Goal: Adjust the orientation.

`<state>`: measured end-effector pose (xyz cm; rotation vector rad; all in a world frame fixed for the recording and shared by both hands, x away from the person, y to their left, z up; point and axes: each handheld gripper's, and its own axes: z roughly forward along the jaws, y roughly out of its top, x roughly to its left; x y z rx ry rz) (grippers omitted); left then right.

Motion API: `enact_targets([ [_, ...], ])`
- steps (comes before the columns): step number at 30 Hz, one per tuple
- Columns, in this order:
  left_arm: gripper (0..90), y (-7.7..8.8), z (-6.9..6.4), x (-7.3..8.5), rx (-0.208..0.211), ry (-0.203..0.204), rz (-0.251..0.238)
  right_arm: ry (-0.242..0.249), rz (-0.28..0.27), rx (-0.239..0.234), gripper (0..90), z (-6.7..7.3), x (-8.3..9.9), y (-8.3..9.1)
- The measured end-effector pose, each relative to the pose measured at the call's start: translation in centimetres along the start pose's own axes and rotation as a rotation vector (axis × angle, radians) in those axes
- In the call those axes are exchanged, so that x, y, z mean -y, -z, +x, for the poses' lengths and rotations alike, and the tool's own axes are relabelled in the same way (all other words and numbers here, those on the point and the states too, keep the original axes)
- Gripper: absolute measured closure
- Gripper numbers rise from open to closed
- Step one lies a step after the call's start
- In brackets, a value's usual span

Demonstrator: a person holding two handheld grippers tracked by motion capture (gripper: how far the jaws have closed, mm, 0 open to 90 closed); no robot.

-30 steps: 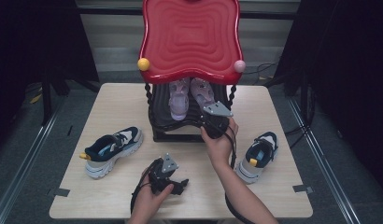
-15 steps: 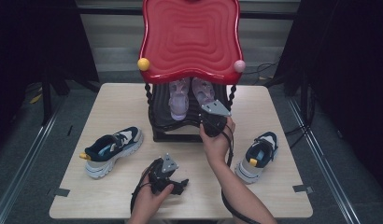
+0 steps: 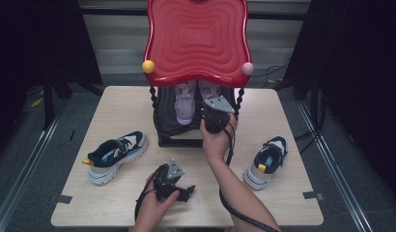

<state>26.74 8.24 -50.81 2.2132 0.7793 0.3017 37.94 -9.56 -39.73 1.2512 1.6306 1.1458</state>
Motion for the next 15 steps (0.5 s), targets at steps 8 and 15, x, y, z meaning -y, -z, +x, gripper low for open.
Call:
enact_targets([
  [8,14.7,0.0,0.0,0.0,-0.002,-0.004,0.0,-0.021,0.006,-0.008,86.5,0.6,-0.2,-0.9],
  [15,14.7,0.0,0.0,0.0,-0.002,-0.004,0.0,-0.016,0.012,-0.009,86.1,1.1,-0.3,-1.3],
])
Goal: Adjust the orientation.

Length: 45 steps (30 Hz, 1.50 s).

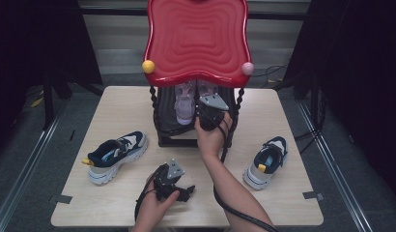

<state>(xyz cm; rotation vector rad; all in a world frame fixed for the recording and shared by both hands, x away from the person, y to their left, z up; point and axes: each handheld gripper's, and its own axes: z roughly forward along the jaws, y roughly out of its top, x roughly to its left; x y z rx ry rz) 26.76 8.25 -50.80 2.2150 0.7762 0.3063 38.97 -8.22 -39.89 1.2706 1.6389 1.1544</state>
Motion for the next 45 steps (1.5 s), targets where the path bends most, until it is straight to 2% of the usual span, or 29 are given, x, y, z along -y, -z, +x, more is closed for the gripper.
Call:
enact_targets([
  [9,14.7,0.0,0.0,0.0,0.0,-0.001,0.0,-0.013,0.016,-0.029,85.1,0.1,-0.1,-0.4],
  [18,14.7,0.0,0.0,0.0,0.0,-0.001,0.0,0.012,0.03,-0.034,82.9,0.1,0.1,-0.3],
  [24,14.7,0.0,0.0,0.0,0.0,0.0,0.0,0.022,0.036,-0.051,75.7,0.0,0.1,-0.1],
  [32,14.7,0.0,0.0,0.0,0.0,-0.001,0.0,0.082,0.042,-0.048,63.1,-0.2,-0.3,1.1],
  [35,14.7,0.0,0.0,0.0,0.0,0.0,0.0,0.09,0.053,-0.073,58.6,-0.4,-0.2,1.6],
  [41,14.7,0.0,0.0,0.0,0.003,0.004,0.0,0.128,0.055,-0.096,56.4,-0.6,0.3,2.8],
  [45,14.7,0.0,0.0,0.0,0.003,0.004,0.0,0.119,0.056,-0.111,55.7,-1.0,0.5,3.6],
])
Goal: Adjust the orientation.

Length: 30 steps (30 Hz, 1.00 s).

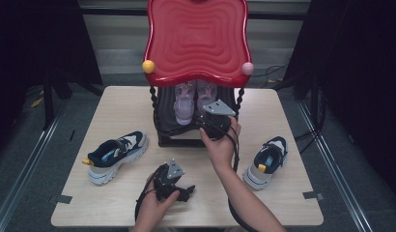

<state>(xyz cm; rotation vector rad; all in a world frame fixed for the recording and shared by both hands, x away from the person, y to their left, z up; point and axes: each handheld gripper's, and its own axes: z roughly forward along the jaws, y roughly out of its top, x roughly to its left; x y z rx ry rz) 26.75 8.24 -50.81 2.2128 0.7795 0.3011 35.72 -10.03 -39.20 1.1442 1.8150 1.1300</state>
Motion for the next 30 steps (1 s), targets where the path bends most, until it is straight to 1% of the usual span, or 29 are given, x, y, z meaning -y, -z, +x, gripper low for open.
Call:
enact_targets([
  [2,14.7,0.0,0.0,0.0,0.0,0.0,0.0,0.001,0.004,-0.012,53.9,-0.3,0.1,0.4],
  [3,14.7,0.0,0.0,0.0,0.0,-0.005,0.004,-0.007,0.012,-0.02,53.0,-0.4,0.1,0.7],
  [4,14.7,0.0,0.0,0.0,0.0,-0.006,0.005,-0.011,0.007,-0.024,52.9,-0.6,0.2,1.0],
  [7,14.6,0.0,0.0,0.0,0.0,-0.005,0.007,-0.001,0.008,-0.038,52.2,-0.8,0.4,1.7],
  [10,14.7,0.0,0.0,0.0,0.0,-0.005,0.007,0.004,-0.001,-0.043,52.3,-1.0,0.7,2.1],
  [12,14.7,0.0,0.0,0.0,0.0,-0.005,0.007,0.009,-0.019,-0.042,52.2,-1.1,0.7,2.4],
  [13,14.7,0.0,0.0,0.0,0.001,-0.005,0.007,0.01,-0.015,-0.038,52.0,-1.1,0.7,2.4],
  [15,14.6,0.0,0.0,0.0,0.001,-0.005,0.007,0.008,-0.005,-0.051,51.9,-1.3,0.7,2.4],
  [17,14.6,0.0,0.0,0.0,0.001,-0.005,0.007,0.006,-0.005,-0.048,51.2,-1.5,0.7,2.5],
  [19,14.6,0.0,0.0,0.0,0.001,-0.005,0.007,-0.014,-0.015,-0.045,51.4,-1.7,0.7,2.8],
  [23,14.6,0.0,0.0,0.0,0.0,-0.005,0.007,-0.006,0.0,-0.043,52.0,-1.8,0.8,3.1],
  [24,14.6,0.0,0.0,0.0,0.001,-0.005,0.007,-0.001,0.008,-0.035,52.2,-1.8,1.0,3.2],
  [26,14.6,0.0,0.0,0.0,0.001,-0.005,0.007,-0.01,-0.002,-0.037,53.4,-2.0,1.1,3.4],
  [29,14.6,0.0,0.0,0.0,0.001,-0.005,0.007,-0.018,0.015,-0.035,54.3,-2.2,1.4,3.5],
  [30,14.6,0.0,0.0,0.0,0.001,-0.005,0.007,-0.013,0.021,-0.03,54.8,-2.3,1.5,3.5],
])
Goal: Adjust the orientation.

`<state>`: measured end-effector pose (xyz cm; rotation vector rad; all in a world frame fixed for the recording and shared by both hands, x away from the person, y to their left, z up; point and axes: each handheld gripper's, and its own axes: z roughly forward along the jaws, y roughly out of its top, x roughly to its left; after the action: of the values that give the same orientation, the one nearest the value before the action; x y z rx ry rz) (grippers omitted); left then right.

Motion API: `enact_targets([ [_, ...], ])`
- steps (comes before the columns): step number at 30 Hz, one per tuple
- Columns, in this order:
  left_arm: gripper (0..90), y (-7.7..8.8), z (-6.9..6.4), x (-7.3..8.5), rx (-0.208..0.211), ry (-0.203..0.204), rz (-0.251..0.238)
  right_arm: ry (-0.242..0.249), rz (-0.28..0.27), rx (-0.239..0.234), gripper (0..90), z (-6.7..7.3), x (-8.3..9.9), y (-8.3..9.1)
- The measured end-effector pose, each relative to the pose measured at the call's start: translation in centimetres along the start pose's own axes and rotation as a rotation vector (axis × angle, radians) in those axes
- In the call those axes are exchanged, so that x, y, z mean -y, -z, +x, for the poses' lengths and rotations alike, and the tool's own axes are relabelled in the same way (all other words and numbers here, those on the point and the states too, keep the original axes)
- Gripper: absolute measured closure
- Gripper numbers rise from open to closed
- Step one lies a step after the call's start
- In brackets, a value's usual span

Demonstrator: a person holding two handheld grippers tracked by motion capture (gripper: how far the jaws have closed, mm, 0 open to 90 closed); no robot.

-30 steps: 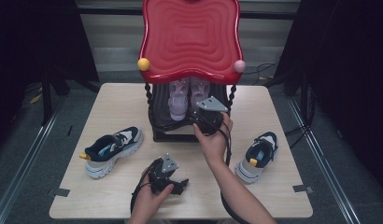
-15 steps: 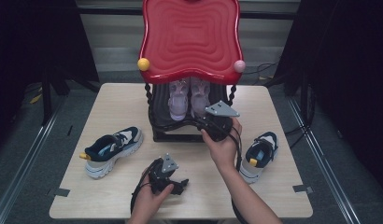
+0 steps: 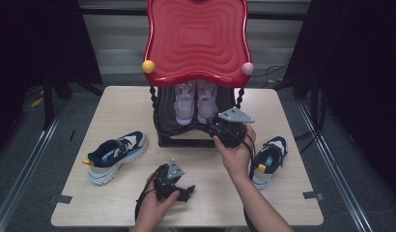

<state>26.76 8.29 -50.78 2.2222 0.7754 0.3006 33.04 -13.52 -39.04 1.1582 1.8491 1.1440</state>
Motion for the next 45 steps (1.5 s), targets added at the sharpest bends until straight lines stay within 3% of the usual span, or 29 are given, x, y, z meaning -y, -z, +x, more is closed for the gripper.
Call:
enact_targets([
  [9,14.6,0.0,0.0,0.0,0.0,0.001,0.0,0.018,0.046,0.005,59.2,0.2,0.9,-1.6],
  [19,14.6,0.0,0.0,0.0,0.002,0.002,0.0,0.02,0.011,-0.021,65.4,1.0,0.3,-2.4],
  [26,14.7,0.0,0.0,0.0,0.002,0.002,-0.001,0.016,0.026,-0.016,60.4,0.9,0.7,-2.3],
  [32,14.7,0.0,0.0,0.0,0.001,0.001,-0.001,0.008,0.032,-0.054,49.0,0.5,1.2,-1.6],
  [39,14.6,0.0,0.0,0.0,0.001,0.001,0.0,0.003,0.052,-0.133,38.7,0.1,1.7,-0.6],
  [45,14.7,0.0,0.0,0.0,0.001,0.001,0.0,0.039,0.066,-0.188,30.9,0.0,2.4,0.2],
])
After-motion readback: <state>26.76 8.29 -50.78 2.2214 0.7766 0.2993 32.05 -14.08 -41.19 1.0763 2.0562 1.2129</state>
